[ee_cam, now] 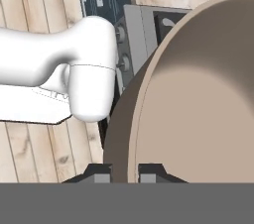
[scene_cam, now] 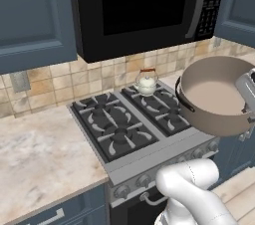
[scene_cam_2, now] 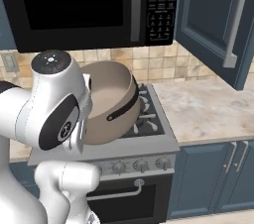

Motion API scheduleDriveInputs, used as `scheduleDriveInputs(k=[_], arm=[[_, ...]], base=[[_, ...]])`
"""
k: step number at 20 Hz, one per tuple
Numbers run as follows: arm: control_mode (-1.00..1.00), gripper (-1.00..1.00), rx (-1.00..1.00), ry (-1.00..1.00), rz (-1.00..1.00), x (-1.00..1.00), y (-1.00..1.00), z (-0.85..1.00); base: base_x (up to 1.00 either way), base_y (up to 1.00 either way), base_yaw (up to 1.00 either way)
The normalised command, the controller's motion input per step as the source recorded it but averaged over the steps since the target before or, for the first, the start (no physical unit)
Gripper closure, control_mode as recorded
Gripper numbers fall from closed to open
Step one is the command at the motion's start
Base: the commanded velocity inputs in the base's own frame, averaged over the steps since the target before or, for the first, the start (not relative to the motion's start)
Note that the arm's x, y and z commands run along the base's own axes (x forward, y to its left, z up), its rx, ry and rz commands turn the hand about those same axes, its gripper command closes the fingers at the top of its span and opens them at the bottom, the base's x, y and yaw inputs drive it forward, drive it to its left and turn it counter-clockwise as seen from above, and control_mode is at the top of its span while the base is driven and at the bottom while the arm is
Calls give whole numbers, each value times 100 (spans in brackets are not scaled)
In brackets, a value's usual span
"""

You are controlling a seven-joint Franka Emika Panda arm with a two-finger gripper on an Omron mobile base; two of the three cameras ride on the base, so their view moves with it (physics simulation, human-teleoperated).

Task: Pick the kettle from the cabinet and place it on a stove burner. Then pick the pot from the counter and place it on another stove burner. Finally, turn both burners on.

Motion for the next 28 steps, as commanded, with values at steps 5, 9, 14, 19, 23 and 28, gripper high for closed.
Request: scheduleDriveInputs(k=[5,9,14,19,23,28], arm=[[-100,100,0,0,0,0,0,0],[-100,100,0,0,1,17,8,-1],[-100,100,4,-2,1,12,-3,-4],[-100,100,5,-2,0,12,-15,-10],[-100,100,1,0,1,27,-12,-12],[-100,100,0,0,0,35,0,-4]], base=[[0,0,0],[0,0,0],[0,0,0],[0,0,0],[0,0,0],[0,0,0]])
